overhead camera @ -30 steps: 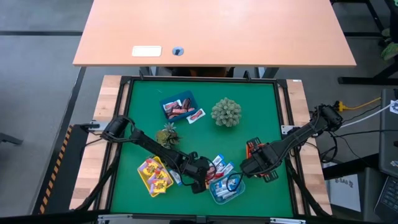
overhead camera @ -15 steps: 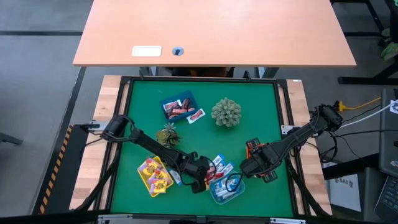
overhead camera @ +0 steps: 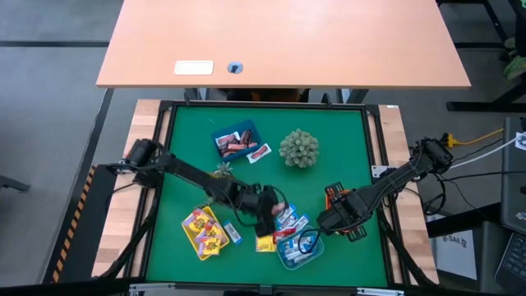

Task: Sort candy
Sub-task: Put the brown chocolate into the blue bin

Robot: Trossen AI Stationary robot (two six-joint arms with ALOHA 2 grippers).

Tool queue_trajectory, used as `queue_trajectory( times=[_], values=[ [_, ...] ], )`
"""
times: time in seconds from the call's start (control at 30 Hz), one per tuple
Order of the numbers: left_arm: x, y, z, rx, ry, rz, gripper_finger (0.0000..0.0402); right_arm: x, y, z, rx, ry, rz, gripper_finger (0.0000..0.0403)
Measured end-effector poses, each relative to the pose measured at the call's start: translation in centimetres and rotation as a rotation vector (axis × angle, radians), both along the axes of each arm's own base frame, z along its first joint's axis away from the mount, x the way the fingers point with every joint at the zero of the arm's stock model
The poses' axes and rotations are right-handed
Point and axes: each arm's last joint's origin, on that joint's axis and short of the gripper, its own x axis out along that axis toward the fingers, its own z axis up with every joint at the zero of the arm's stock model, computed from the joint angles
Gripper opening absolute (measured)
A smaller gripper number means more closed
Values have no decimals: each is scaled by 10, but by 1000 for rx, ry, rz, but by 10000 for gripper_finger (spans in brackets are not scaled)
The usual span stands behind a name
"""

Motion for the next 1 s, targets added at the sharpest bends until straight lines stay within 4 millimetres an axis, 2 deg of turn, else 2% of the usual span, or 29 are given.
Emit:
queue_trajectory(
  times=[0.27,0.43,0.7,1.0],
  values=[
    [-15,69,45,147,1,25,109,1,-1,0,-21,-16,2,198],
    [-25,113,65,287,-2,89,109,1,-1,0,-41,-31,5,198],
    [-36,162,67,363,73,171,109,5,-1,0,-90,-96,18,198],
    [-54,192,59,383,250,175,109,12,1,0,-114,-191,153,198]
  ],
)
